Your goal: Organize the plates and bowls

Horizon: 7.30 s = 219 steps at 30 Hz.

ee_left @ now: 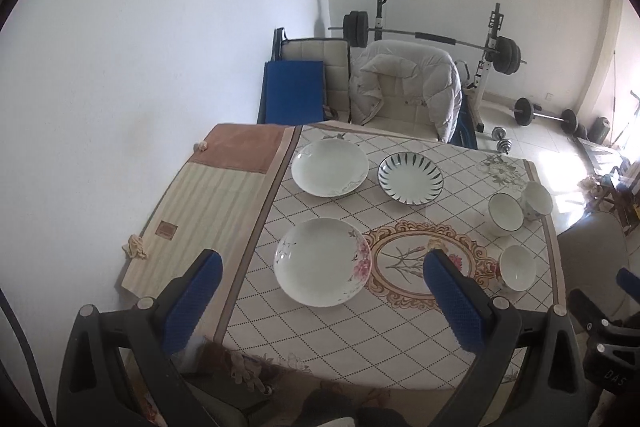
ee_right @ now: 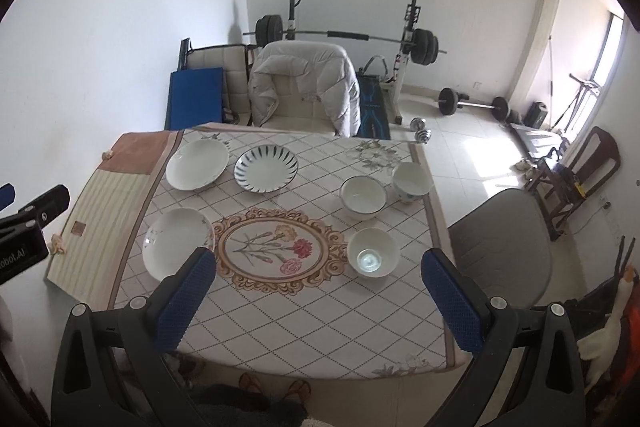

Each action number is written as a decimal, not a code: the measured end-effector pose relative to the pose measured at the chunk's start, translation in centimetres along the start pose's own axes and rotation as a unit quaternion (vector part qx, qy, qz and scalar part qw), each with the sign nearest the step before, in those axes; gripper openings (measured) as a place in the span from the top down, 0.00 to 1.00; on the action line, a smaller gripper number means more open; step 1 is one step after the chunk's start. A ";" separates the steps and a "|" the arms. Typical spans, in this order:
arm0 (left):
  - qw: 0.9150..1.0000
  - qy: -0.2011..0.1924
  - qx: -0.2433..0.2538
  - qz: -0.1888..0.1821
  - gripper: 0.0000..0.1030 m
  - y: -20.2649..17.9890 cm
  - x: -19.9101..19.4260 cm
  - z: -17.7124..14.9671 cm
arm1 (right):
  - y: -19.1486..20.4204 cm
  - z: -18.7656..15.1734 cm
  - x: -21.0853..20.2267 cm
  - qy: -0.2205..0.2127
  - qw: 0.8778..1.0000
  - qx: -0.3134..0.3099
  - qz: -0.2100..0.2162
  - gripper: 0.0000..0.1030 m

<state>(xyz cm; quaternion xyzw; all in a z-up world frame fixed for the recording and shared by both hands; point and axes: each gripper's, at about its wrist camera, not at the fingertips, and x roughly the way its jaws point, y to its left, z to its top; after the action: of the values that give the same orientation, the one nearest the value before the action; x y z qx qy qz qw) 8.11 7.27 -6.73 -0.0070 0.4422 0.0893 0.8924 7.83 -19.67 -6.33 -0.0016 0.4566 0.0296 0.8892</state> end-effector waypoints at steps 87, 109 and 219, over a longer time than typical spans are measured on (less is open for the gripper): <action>0.925 0.309 0.154 -0.159 0.84 -14.0 40.2 -0.7 | -11.7 -2.3 44.7 0.294 0.932 0.185 0.101 0.85; 0.927 0.328 0.117 -0.141 0.82 -14.0 41.0 -0.7 | -9.2 -2.0 46.2 0.320 0.931 0.152 0.081 0.83; 0.961 0.234 -0.075 -0.130 0.82 0.9 40.9 12.6 | 5.6 20.0 51.4 0.272 0.925 0.001 0.265 0.85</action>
<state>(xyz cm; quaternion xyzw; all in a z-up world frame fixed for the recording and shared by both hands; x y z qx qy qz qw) 42.13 15.60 -31.39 -0.1515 0.6258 0.0013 0.7651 53.65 -10.87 -36.33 0.1120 0.6649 0.2621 0.6904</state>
